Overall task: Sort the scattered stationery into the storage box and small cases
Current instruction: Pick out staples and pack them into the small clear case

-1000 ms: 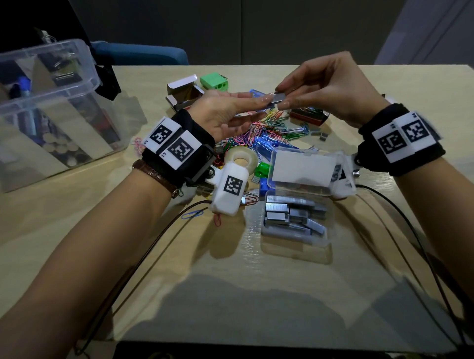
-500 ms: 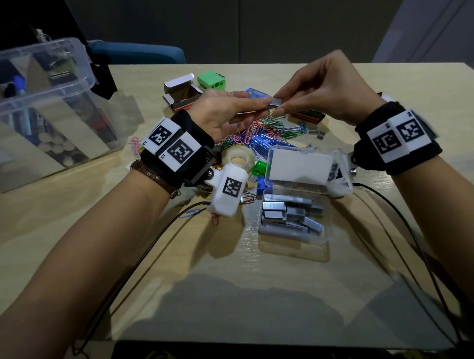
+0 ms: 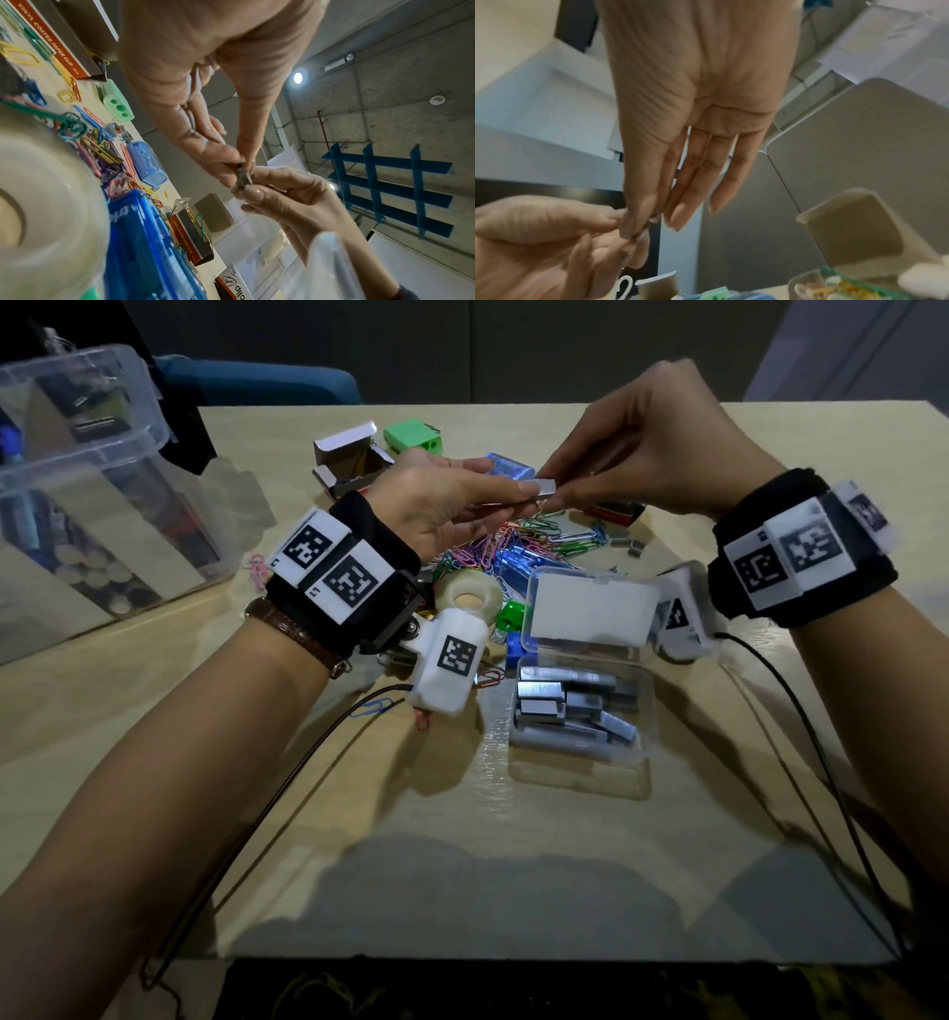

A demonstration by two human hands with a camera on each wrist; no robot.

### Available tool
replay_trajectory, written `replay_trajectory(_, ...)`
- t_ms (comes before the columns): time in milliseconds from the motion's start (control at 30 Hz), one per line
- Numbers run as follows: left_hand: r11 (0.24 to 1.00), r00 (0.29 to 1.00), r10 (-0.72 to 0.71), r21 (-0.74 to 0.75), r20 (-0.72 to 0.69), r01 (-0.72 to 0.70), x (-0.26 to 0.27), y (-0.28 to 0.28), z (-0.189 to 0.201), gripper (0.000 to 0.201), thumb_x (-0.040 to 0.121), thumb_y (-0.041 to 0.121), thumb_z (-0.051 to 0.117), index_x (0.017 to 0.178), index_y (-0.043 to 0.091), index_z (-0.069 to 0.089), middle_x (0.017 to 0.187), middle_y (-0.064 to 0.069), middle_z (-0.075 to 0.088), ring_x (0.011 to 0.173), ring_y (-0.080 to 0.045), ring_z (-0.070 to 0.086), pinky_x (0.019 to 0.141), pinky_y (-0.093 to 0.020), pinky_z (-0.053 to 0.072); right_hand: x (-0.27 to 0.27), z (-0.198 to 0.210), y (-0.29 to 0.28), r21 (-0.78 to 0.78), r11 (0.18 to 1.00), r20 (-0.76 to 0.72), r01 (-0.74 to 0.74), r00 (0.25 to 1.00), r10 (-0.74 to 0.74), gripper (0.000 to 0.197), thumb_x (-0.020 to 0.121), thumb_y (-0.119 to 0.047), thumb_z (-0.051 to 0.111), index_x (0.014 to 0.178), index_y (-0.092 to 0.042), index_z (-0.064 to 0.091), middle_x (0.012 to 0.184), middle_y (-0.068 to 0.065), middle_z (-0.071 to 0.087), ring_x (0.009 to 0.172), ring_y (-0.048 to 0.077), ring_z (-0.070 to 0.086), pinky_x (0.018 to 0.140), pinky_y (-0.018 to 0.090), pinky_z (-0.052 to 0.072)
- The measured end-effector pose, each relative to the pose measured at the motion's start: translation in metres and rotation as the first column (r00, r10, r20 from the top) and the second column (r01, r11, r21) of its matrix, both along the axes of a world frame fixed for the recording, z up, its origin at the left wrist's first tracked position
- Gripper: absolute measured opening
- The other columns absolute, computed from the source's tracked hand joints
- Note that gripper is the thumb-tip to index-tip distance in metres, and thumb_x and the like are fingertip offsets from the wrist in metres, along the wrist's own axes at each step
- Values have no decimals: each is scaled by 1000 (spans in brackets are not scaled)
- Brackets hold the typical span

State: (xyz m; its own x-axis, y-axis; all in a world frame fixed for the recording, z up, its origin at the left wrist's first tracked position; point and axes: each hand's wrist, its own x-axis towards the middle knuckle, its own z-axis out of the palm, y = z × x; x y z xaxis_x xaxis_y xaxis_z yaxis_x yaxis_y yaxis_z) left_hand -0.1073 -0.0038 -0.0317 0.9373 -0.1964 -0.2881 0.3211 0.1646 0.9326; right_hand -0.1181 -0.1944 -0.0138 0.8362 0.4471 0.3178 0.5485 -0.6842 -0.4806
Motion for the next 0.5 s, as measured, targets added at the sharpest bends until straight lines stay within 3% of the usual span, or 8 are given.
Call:
replay_trajectory(100,999,999,-31,9,26,31,-4,-2,3,54,64,-4,78,110,4,49,76,-15,73,68,-21,73,53,-17,54,-5,7,-3,-96,995,61,-5,998,11,26,80,-26,78,99,-10,75,93,0,71,78,1,67,71,7,51)
replay_trajectory(200,999,995,-39,36,95,36,-7,-4,7,51,68,-7,77,107,5,46,85,-18,72,68,-23,73,50,-19,52,-19,18,-4,-191,981,111,20,994,2,27,83,-28,74,101,-9,75,92,1,71,76,5,67,74,21,56)
replay_trajectory(300,994,981,-77,90,177,62,-11,-8,12,44,69,-7,77,98,6,46,90,-19,70,68,-22,73,53,-20,52,-34,28,-4,-277,959,146,60,989,-20,35,84,-37,65,104,-9,73,93,-5,64,79,12,64,76,31,54)
replay_trajectory(400,987,961,-120,136,248,88,-15,-10,19,48,64,-4,79,99,7,48,95,-19,69,79,-24,74,65,-23,57,-40,31,-7,-324,939,190,120,980,-60,37,88,-40,60,106,-10,71,95,-5,61,85,12,58,74,27,43)
replay_trajectory(500,976,926,-178,180,334,123,-23,-9,25,51,68,-2,77,108,3,48,94,-16,68,82,-25,74,70,-25,57,-46,32,-9,-346,927,183,145,979,-85,44,89,-43,51,110,-8,67,107,5,66,92,13,57,79,25,39)
